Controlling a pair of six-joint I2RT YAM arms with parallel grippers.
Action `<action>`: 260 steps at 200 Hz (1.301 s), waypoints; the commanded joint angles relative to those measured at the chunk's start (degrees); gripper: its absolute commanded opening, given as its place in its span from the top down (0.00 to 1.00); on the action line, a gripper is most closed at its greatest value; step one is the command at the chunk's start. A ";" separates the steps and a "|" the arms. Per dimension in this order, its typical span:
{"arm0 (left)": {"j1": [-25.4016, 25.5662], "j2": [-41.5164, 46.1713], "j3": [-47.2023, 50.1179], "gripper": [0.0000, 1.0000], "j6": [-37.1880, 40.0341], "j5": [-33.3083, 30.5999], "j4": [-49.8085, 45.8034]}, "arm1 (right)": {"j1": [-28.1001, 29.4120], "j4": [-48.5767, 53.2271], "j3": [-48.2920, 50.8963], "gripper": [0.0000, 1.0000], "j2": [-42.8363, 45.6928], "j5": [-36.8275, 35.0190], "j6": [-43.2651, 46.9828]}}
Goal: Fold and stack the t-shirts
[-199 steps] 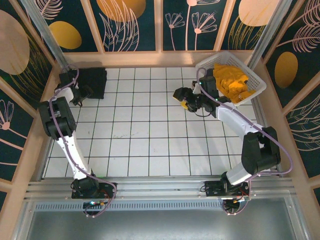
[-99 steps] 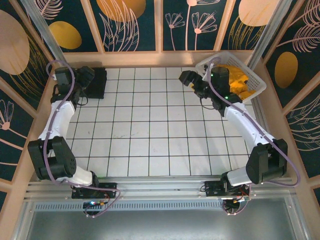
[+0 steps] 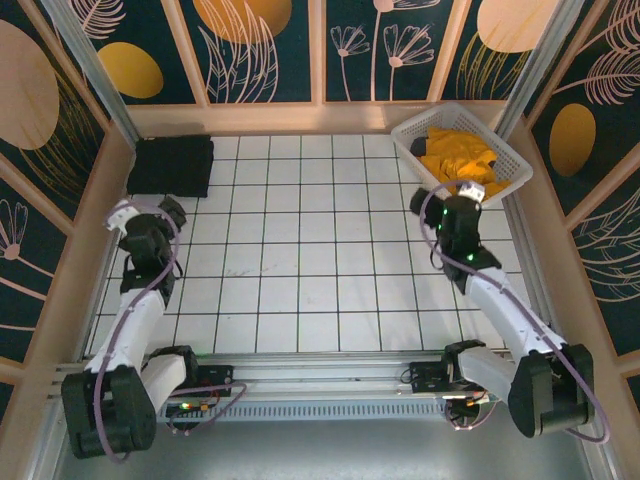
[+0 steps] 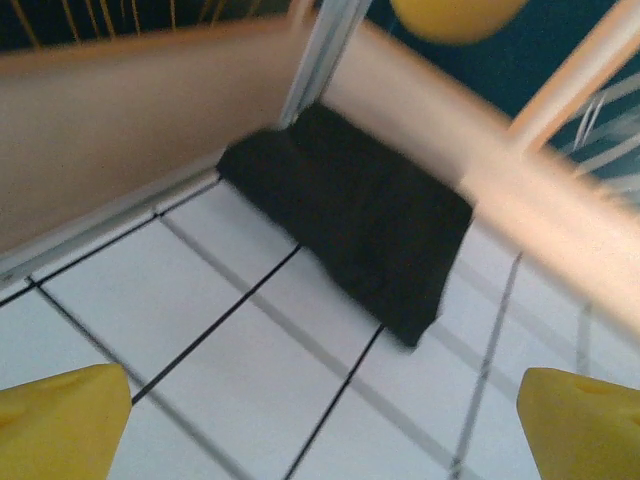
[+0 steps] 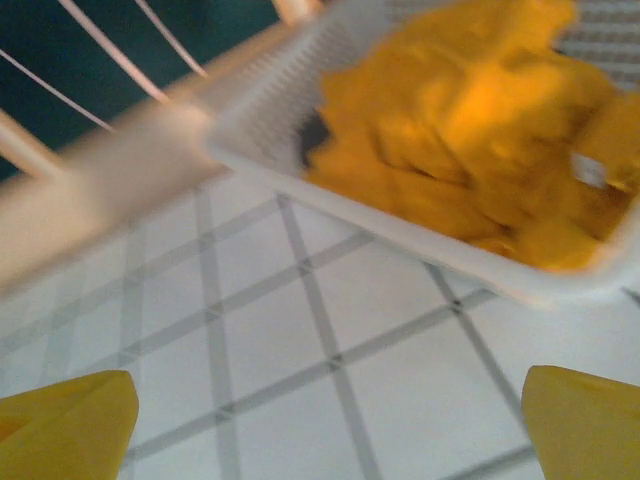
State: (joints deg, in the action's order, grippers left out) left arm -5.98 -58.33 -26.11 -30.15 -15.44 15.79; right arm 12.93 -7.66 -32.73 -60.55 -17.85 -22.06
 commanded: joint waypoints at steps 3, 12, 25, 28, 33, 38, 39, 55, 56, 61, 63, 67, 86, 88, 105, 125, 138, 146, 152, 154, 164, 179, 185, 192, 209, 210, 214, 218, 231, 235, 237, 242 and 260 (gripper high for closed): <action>0.18 -2.67 6.10 0.01 9.00 1.12 16.03 | -1.03 -14.18 7.58 0.01 -1.64 -9.26 11.94; 0.23 -5.41 7.56 0.01 8.95 -0.05 18.51 | -1.36 -17.42 9.70 0.01 -2.79 -9.29 13.26; 0.19 -10.07 8.90 0.01 9.18 0.29 23.66 | -1.98 -23.28 12.47 0.01 -5.00 -8.64 15.30; 0.18 -11.02 9.24 0.01 9.25 0.48 25.13 | -2.13 -24.52 12.95 0.01 -5.60 -8.50 15.59; 0.24 -12.84 9.47 0.01 9.12 0.79 27.09 | -2.63 -26.66 13.56 0.01 -6.74 -7.57 16.06; 0.18 -14.49 9.50 0.01 9.17 0.93 28.74 | -3.27 -28.82 14.04 0.01 -8.11 -6.26 16.19; 0.18 -14.82 9.46 0.01 9.16 0.93 29.06 | -3.49 -29.21 14.11 0.01 -8.41 -5.94 16.19; 0.18 -19.29 7.28 0.01 12.35 1.55 32.31 | -5.28 -35.67 14.52 0.01 -13.45 -2.44 17.23; 0.18 -19.64 7.20 0.01 12.64 1.77 32.69 | -5.32 -36.07 14.53 0.01 -13.80 -2.27 17.40; 0.18 -21.08 6.38 0.01 13.48 2.12 34.36 | -5.67 -38.16 14.45 0.01 -15.63 -1.61 18.16; 0.18 -21.69 6.12 0.01 13.85 2.38 35.15 | -5.75 -38.86 14.40 0.01 -16.28 -1.41 18.43; 0.20 -22.94 5.57 0.01 14.68 2.72 36.61 | -6.20 -40.81 14.21 0.01 -17.67 -0.78 18.81; 0.21 -28.45 -0.13 0.01 16.58 5.47 32.74 | -7.46 -44.92 11.20 0.01 -23.42 2.68 22.48; 0.19 -28.80 -0.58 0.01 16.83 6.14 32.62 | -7.58 -44.92 10.78 0.01 -23.92 2.94 22.89; 0.24 -27.95 0.90 0.01 18.41 9.31 35.24 | -10.00 -50.42 11.57 0.01 -27.23 6.16 23.00; 1.33 -22.03 14.24 0.01 18.92 6.84 52.80 | -12.74 -56.20 16.43 0.01 -25.07 9.06 20.13; 1.75 -21.72 21.16 0.01 18.94 5.36 65.52 | -12.89 -64.37 21.02 0.01 -24.95 9.84 20.29; 1.82 -24.59 23.34 0.01 19.56 6.74 72.04 | -12.83 -69.51 23.19 0.01 -26.59 10.18 20.48; 1.93 -28.55 23.53 0.01 20.44 8.71 77.68 | -12.82 -74.29 23.98 0.01 -28.30 9.85 20.96; 1.93 -29.95 23.33 0.01 20.41 9.37 79.47 | -12.81 -74.13 23.86 0.01 -28.39 9.78 21.06; 1.93 -30.29 20.63 0.01 20.40 10.14 74.24 | -13.04 -66.29 21.16 0.01 -27.15 10.32 20.09; 4.36 -29.42 13.46 0.01 22.57 6.51 60.26 | -13.54 -64.93 19.95 0.01 -27.53 11.36 20.03; 5.07 -30.04 13.84 0.01 23.13 6.05 61.98 | -13.54 -65.58 20.07 0.01 -27.75 11.27 20.13; 5.10 -28.49 12.99 0.02 23.22 5.98 56.95 | -13.54 -64.94 19.97 0.01 -27.55 11.34 20.05; 5.10 -28.70 13.23 0.01 23.30 5.95 58.00 | -13.43 -65.51 20.13 0.01 -27.64 11.21 20.14; 5.10 -28.60 13.21 0.01 23.30 5.95 57.84 | -13.40 -65.57 20.14 0.01 -27.67 11.23 20.18; 5.10 -28.52 13.33 0.01 23.30 5.95 58.19 | -13.45 -65.45 20.19 0.01 -27.61 11.25 20.22; 5.10 -28.75 13.47 0.01 23.34 5.95 58.95 | -13.46 -65.36 20.11 0.01 -27.66 11.22 20.15; 5.10 -28.47 13.75 0.01 23.25 6.11 58.98 | -13.46 -65.32 20.10 0.01 -27.69 11.34 20.13; 5.10 -28.58 13.94 0.01 23.29 6.12 59.47 | -13.46 -65.37 20.12 0.01 -27.64 11.34 20.20; 5.10 -28.55 13.97 0.01 23.30 6.19 59.47 | -13.43 -65.38 20.09 0.01 -27.68 11.19 20.21; 5.10 -28.36 13.98 0.01 23.25 6.21 59.13 | -13.41 -65.38 20.09 0.01 -27.65 11.27 20.22; 5.10 -28.34 14.10 0.01 23.30 6.30 59.27 | -13.44 -65.38 20.07 0.01 -27.67 11.25 20.22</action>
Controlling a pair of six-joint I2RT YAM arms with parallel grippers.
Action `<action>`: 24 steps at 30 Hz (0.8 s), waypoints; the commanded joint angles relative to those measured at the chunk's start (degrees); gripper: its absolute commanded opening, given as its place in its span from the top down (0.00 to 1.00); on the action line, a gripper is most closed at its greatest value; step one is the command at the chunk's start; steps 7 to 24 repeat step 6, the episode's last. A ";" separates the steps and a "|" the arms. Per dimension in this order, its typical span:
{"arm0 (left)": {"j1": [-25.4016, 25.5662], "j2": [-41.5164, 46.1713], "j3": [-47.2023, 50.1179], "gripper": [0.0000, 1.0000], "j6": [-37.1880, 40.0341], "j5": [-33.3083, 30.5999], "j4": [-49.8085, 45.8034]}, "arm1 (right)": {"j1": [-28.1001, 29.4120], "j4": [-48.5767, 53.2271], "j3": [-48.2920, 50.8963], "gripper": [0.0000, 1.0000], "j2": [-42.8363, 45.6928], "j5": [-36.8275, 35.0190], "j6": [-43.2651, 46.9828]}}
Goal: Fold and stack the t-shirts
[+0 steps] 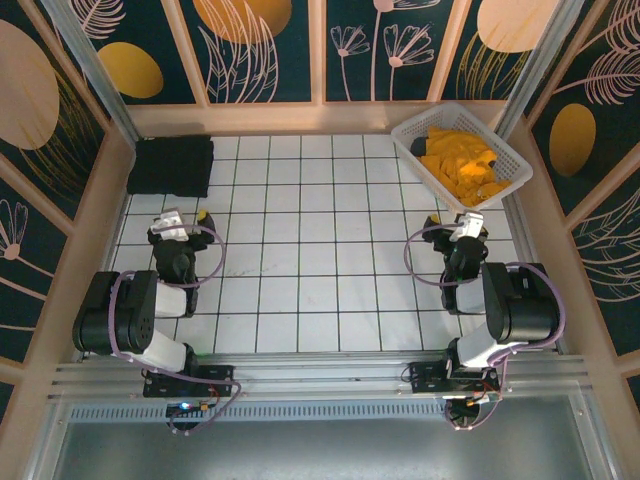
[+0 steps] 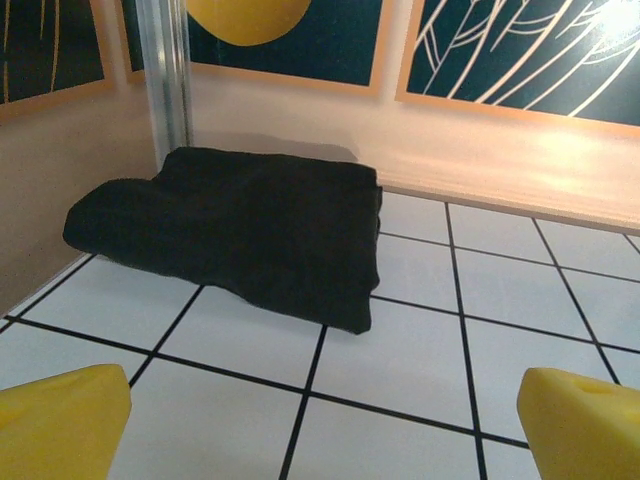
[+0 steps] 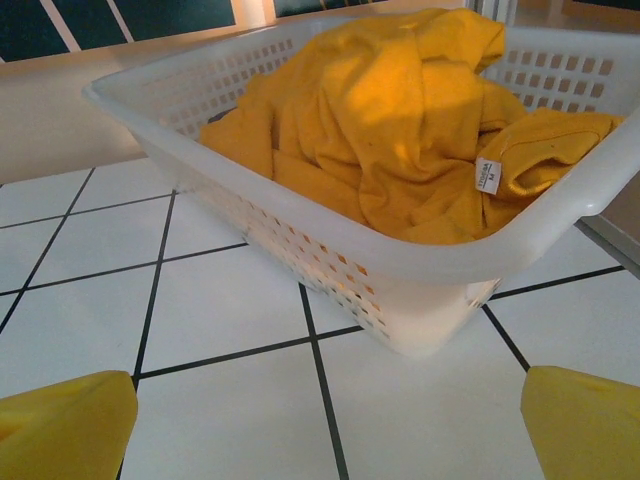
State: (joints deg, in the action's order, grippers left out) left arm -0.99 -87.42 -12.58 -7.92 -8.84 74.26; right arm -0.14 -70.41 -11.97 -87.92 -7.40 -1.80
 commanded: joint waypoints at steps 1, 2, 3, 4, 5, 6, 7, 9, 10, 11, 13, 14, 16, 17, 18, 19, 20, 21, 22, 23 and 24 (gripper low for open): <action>0.16 0.75 0.55 0.01 1.07 -0.30 0.80 | -0.38 -2.62 -0.69 0.01 -0.27 0.81 -0.04; 0.12 0.67 0.46 0.01 1.07 -0.30 0.89 | -0.38 -2.34 -0.83 0.01 -0.32 1.05 -0.11; 0.12 0.73 0.53 0.01 1.06 -0.30 0.81 | -0.46 -2.27 -0.85 0.01 -0.32 1.17 -0.13; 0.12 0.67 0.48 0.01 1.06 -0.30 0.84 | -0.47 -2.40 -0.72 0.01 -0.32 1.16 -0.09; 0.12 0.67 0.48 0.01 1.02 -0.30 0.87 | -0.47 -2.53 -0.65 0.01 -0.25 1.07 -0.09; 0.07 0.67 0.53 0.01 1.08 -0.30 0.84 | -0.43 -2.54 -0.67 0.01 -0.28 1.08 -0.04; 0.07 0.67 0.53 0.01 1.08 -0.30 0.84 | -0.43 -2.54 -0.67 0.01 -0.28 1.08 -0.04; 0.07 0.67 0.53 0.01 1.08 -0.30 0.84 | -0.43 -2.54 -0.67 0.01 -0.28 1.08 -0.04; 0.07 0.67 0.53 0.01 1.08 -0.30 0.84 | -0.43 -2.54 -0.67 0.01 -0.28 1.08 -0.04; 0.07 0.67 0.53 0.01 1.08 -0.30 0.84 | -0.43 -2.54 -0.67 0.01 -0.28 1.08 -0.04; 0.07 0.67 0.53 0.01 1.08 -0.30 0.84 | -0.43 -2.54 -0.67 0.01 -0.28 1.08 -0.04; 0.07 0.67 0.53 0.01 1.08 -0.30 0.84 | -0.43 -2.54 -0.67 0.01 -0.28 1.08 -0.04; 0.07 0.67 0.53 0.01 1.08 -0.30 0.84 | -0.43 -2.54 -0.67 0.01 -0.28 1.08 -0.04; 0.07 0.67 0.53 0.01 1.08 -0.30 0.84 | -0.43 -2.54 -0.67 0.01 -0.28 1.08 -0.04; 0.07 0.67 0.53 0.01 1.08 -0.30 0.84 | -0.43 -2.54 -0.67 0.01 -0.28 1.08 -0.04; 0.07 0.67 0.53 0.01 1.08 -0.30 0.84 | -0.43 -2.54 -0.67 0.01 -0.28 1.08 -0.04; 0.07 0.67 0.53 0.01 1.08 -0.30 0.84 | -0.43 -2.54 -0.67 0.01 -0.28 1.08 -0.04; 0.07 0.67 0.53 0.01 1.08 -0.30 0.84 | -0.43 -2.54 -0.67 0.01 -0.28 1.08 -0.04; 0.07 0.67 0.53 0.01 1.08 -0.30 0.84 | -0.43 -2.54 -0.67 0.01 -0.28 1.08 -0.04; 0.07 0.67 0.53 0.01 1.08 -0.30 0.84 | -0.43 -2.54 -0.67 0.01 -0.28 1.08 -0.04; 0.07 0.67 0.53 0.01 1.08 -0.30 0.84 | -0.43 -2.54 -0.67 0.01 -0.28 1.08 -0.04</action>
